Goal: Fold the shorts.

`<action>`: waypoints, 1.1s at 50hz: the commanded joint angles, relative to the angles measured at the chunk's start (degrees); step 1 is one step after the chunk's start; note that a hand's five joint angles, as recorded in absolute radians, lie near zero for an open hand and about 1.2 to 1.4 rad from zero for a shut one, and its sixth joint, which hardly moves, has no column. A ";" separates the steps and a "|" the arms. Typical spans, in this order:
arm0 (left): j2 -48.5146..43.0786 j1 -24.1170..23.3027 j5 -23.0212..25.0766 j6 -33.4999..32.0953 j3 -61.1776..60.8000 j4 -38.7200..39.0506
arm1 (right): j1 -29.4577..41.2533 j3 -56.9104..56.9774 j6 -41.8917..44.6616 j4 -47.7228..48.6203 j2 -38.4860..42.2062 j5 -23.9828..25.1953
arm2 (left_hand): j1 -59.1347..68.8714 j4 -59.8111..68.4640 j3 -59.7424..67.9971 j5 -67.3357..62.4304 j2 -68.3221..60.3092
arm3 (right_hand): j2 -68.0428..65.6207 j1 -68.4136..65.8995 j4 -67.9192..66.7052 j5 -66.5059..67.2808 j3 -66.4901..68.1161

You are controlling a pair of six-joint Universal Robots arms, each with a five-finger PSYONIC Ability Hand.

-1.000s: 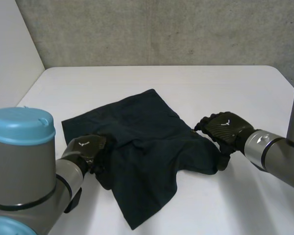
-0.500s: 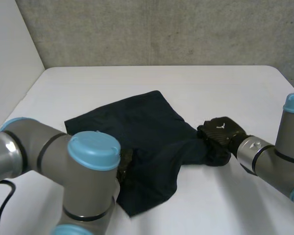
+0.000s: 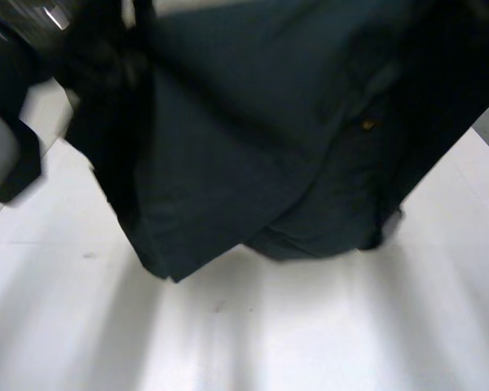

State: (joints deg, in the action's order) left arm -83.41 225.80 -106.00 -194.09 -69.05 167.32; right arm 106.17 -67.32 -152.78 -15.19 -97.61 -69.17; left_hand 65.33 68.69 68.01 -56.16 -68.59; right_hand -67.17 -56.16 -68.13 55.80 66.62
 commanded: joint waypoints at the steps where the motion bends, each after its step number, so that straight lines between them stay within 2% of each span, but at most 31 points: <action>1: -2.71 3.94 0.70 0.12 5.77 -0.60 | 0.62 5.18 0.47 -0.98 5.48 -0.70 | 14.67 11.31 11.99 -13.84 -11.41 | -12.83 -23.84 -11.87 14.20 13.38; 8: -13.43 9.92 2.99 0.73 5.33 -0.33 | 2.81 5.00 3.45 -0.98 17.88 -1.23 | 14.67 11.31 11.99 -13.84 -11.41 | -12.83 -23.84 -11.87 14.20 13.38; 9: -17.19 10.71 3.52 0.73 5.42 -0.33 | 3.25 5.09 3.72 -0.98 19.29 -1.40 | 14.67 11.31 11.99 -13.84 -11.41 | -12.83 -23.84 -11.87 14.20 13.38; 19: -40.49 12.47 4.14 0.99 8.22 0.98 | 4.58 4.83 5.04 1.82 36.07 -4.75 | 14.67 11.31 11.99 -13.84 -11.41 | -12.83 -23.84 -11.87 14.20 13.38; 21: -43.49 12.82 4.05 0.91 9.19 1.16 | 4.93 4.56 4.69 3.41 39.94 -4.92 | 2.15 -1.21 -0.53 -1.31 1.11 | -12.83 -23.84 -11.87 14.20 13.38; 22: -45.77 13.17 4.05 0.99 9.89 1.16 | 5.10 4.48 4.60 4.02 41.00 -5.01 | -15.74 -19.11 -18.42 16.58 19.00 | -9.40 -20.41 -8.44 10.76 9.95; 23: -46.75 13.44 4.05 0.91 10.33 1.25 | 5.28 4.48 4.60 4.46 42.05 -5.44 | -27.08 -30.44 -29.76 27.91 30.34 | 7.79 -3.22 8.75 -6.43 -7.24; 24: -47.54 13.61 3.96 0.91 10.69 1.25 | 5.45 4.48 4.42 5.42 43.54 -6.75 | -37.68 -41.05 -40.36 38.52 40.95 | 36.11 25.10 37.07 -34.74 -35.56; 26: -48.60 14.14 3.52 0.82 11.21 1.16 | 5.46 4.48 3.99 6.04 44.17 -8.52 | -54.03 -57.40 -56.71 54.87 57.29 | 49.62 38.61 50.58 -48.26 -49.07; 28: -48.60 14.40 3.70 0.91 11.13 1.16 | 5.02 4.04 3.29 6.66 44.00 -11.23 | -53.26 -56.63 -55.95 54.10 56.53 | 57.17 46.16 58.13 -55.80 -56.62; 31: -46.94 14.49 3.26 1.00 10.16 0.81 | 5.02 3.25 1.53 6.75 42.95 -12.92 | -53.26 -56.63 -55.95 54.10 56.53 | 57.17 46.16 58.13 -55.80 -56.62; 39: -32.45 13.79 4.22 1.00 -3.44 -0.07 | 3.70 -6.06 -2.26 6.31 32.58 -12.48 | -52.76 -56.12 -55.44 53.60 56.02 | 57.17 46.16 58.13 -55.80 -56.62; 42: -26.47 12.56 4.40 0.82 -10.83 0.02 | 3.43 -11.77 -1.73 5.79 27.84 -10.82 | -52.59 -55.96 -55.27 53.43 55.86 | 57.17 46.16 58.13 -55.80 -56.62; 47: -18.56 9.75 4.49 0.29 -22.43 0.55 | 3.08 -21.69 0.02 0.27 20.99 -3.63 | -51.41 -54.78 -54.10 52.25 54.68 | 41.64 30.64 42.61 -40.28 -41.10; 51: -15.04 9.22 5.98 0.20 -30.52 0.55 | 3.08 -26.44 0.47 -3.96 17.90 -0.36 | -49.56 -52.93 -52.25 50.40 52.83 | 37.24 26.23 38.20 -35.88 -36.69; 55: -12.57 8.96 6.60 0.12 -37.20 0.37 | 2.82 -31.63 0.47 -5.38 16.75 0.26 | -45.54 -48.90 -48.22 46.37 48.80 | 34.55 23.54 35.51 -33.19 -34.00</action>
State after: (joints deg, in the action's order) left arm -99.13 235.20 -100.48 -193.87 -97.59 167.80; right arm 109.21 -92.03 -152.63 -17.15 -78.62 -71.14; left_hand 13.39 13.37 13.93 -3.19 -13.71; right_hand -25.27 -21.85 -25.63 14.44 25.55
